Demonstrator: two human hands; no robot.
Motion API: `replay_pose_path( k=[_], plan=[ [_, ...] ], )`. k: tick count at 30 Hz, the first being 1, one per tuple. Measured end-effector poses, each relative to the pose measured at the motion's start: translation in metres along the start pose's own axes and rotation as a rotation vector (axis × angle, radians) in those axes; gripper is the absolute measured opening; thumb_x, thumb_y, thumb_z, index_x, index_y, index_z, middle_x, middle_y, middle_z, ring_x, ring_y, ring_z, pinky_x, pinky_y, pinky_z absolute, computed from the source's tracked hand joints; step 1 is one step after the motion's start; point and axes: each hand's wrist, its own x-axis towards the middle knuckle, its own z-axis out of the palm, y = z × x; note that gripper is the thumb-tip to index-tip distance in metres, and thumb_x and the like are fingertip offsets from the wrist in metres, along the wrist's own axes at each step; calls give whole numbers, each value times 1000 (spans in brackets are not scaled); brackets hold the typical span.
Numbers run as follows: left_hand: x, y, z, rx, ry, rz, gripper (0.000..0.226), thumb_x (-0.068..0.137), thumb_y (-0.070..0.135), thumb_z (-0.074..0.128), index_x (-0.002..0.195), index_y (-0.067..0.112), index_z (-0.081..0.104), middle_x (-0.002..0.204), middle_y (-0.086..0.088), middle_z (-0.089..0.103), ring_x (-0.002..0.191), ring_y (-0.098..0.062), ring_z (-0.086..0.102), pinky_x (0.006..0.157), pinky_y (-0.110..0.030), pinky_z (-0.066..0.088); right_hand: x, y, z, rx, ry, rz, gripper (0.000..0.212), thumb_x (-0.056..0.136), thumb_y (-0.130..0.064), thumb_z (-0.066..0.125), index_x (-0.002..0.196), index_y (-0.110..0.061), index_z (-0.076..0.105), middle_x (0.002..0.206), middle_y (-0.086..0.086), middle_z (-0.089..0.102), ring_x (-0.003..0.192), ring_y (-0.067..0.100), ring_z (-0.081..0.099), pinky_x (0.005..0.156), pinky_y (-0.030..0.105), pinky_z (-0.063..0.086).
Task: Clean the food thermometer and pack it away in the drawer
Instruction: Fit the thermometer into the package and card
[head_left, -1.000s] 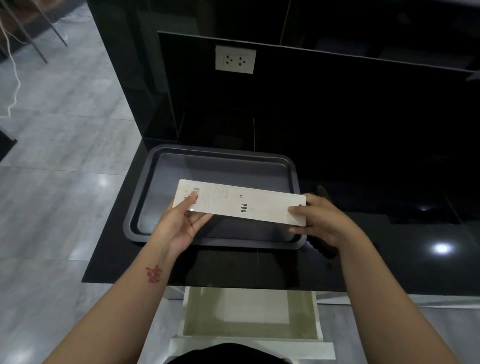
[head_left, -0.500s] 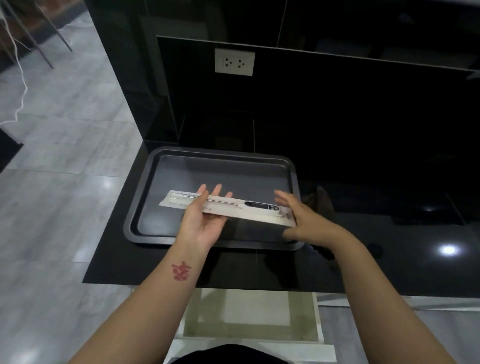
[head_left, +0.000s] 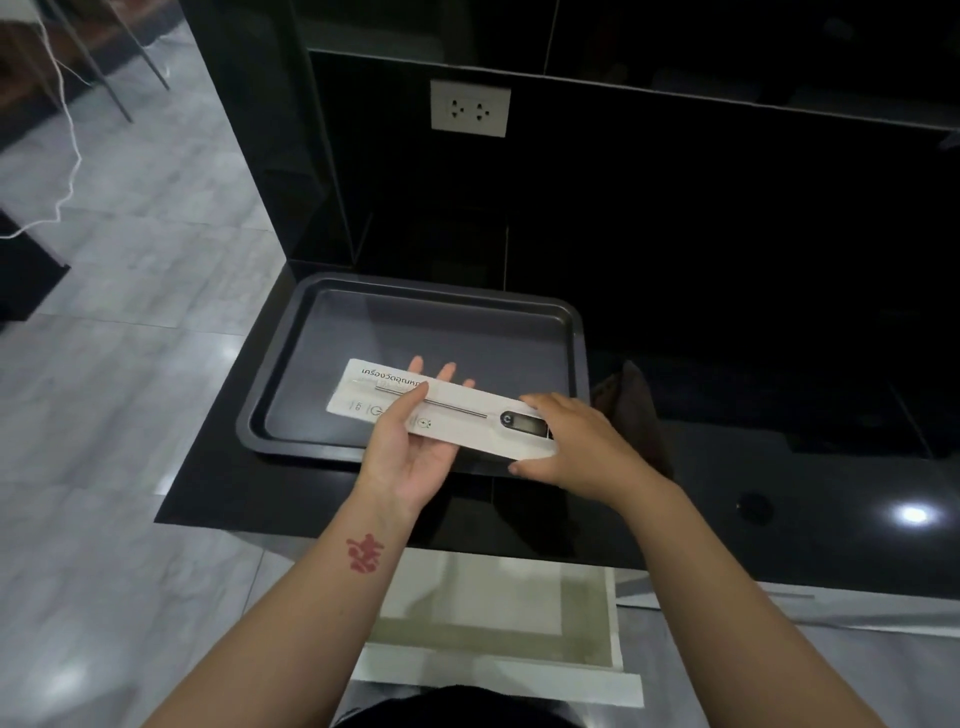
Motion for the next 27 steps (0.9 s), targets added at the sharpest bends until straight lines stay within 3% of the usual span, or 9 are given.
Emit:
replay_pose_path(
  k=[6, 12, 17, 19, 23, 27],
  plan=[
    [-20, -10, -8, 30, 131, 30, 36, 94, 10, 58, 131, 9, 57, 127, -15, 66, 120, -31, 61, 105, -45, 45, -13, 18, 11, -22, 42, -30, 75, 75, -47, 71, 141, -28, 40, 136, -7, 48, 127, 19, 43, 110, 34, 30],
    [-38, -16, -18, 191, 309, 137, 34, 97, 13, 58, 130, 6, 56, 115, -14, 72, 102, -27, 71, 74, -38, 61, -33, 23, 20, -23, 51, -1, 75, 76, -43, 71, 141, -26, 40, 136, -5, 48, 127, 20, 42, 108, 33, 27],
    [-62, -21, -22, 469, 435, 314, 45, 96, 0, 52, 137, 13, 39, 118, -12, 66, 103, -25, 69, 80, -32, 58, -55, 20, 29, -21, 91, 49, 73, 75, -40, 72, 140, -27, 42, 134, -6, 50, 125, 20, 43, 107, 30, 25],
    [-75, -25, -29, 648, 447, 383, 59, 95, 1, 52, 146, 18, 28, 124, -7, 61, 112, -22, 63, 90, -31, 53, -68, 16, 35, -25, 93, 71, 73, 75, -39, 72, 140, -27, 42, 134, -6, 50, 123, 20, 44, 106, 30, 26],
    [-102, -37, -48, 1378, 526, 644, 67, 92, 13, 62, 150, 14, 29, 154, -10, 29, 140, -25, 32, 114, -37, 31, -89, 7, 45, -40, 77, 94, 72, 74, -39, 72, 139, -27, 42, 132, -4, 49, 121, 22, 45, 102, 31, 28],
    [-123, -46, -76, 1931, 273, 817, 74, 91, 40, 61, 153, 17, 26, 163, -12, 8, 150, -28, 6, 121, -45, 13, -115, -2, 57, -52, 74, 100, 74, 74, -42, 70, 140, -28, 40, 133, -4, 48, 122, 21, 44, 104, 33, 31]
  ],
)
